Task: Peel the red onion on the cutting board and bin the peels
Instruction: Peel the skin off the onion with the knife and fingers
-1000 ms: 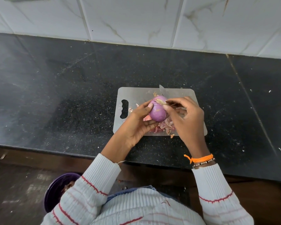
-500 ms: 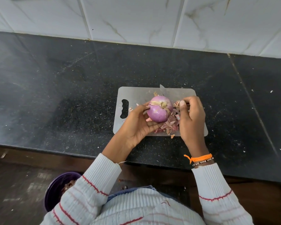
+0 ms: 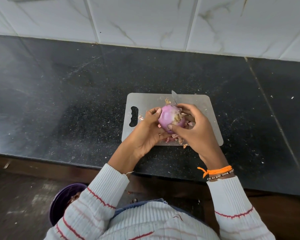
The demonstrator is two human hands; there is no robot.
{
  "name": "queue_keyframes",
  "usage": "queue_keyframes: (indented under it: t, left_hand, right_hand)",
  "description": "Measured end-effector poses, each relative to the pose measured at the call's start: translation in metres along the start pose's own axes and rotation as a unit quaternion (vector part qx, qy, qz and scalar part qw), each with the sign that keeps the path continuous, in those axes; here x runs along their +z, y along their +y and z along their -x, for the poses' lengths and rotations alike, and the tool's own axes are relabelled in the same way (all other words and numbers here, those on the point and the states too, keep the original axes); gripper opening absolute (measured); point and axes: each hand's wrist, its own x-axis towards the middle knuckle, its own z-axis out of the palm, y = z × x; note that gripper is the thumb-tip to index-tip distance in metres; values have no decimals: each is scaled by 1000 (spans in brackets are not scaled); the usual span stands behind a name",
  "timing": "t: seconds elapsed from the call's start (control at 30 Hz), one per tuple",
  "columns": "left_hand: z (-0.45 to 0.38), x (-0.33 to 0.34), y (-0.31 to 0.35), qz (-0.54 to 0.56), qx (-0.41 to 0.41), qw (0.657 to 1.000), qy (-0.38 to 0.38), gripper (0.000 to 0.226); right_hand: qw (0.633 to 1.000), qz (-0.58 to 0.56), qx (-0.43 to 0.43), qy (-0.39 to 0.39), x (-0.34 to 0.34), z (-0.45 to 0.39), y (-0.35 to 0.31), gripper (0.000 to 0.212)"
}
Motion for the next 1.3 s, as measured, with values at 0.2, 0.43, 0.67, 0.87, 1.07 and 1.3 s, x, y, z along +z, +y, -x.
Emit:
queue_keyframes:
  t: [0.2, 0.43, 0.67, 0.87, 1.07, 1.3]
  left_hand:
    - [2, -4, 1, -61, 0, 998, -14, 39]
    - [3, 2, -5, -33, 21, 999, 8, 41]
    - [2, 2, -10, -33, 25, 998, 36, 35]
    - [2, 2, -12, -51, 24, 997, 46, 41]
    - [2, 1, -14, -37, 15, 998, 51, 44]
    - [2, 1, -12, -34, 16, 998, 44, 50]
  right_hand:
    - [995, 47, -80, -37, -7, 2, -4, 59]
    - [988, 23, -111, 103, 5, 4, -8, 21]
    - [978, 61, -139, 143, 10, 4, -1, 20]
    - [968, 86, -172, 160, 11, 4, 3, 22]
    - [967, 73, -168, 175, 6, 3, 6, 9]
    - [976, 58, -167, 131, 5, 4, 3, 15]
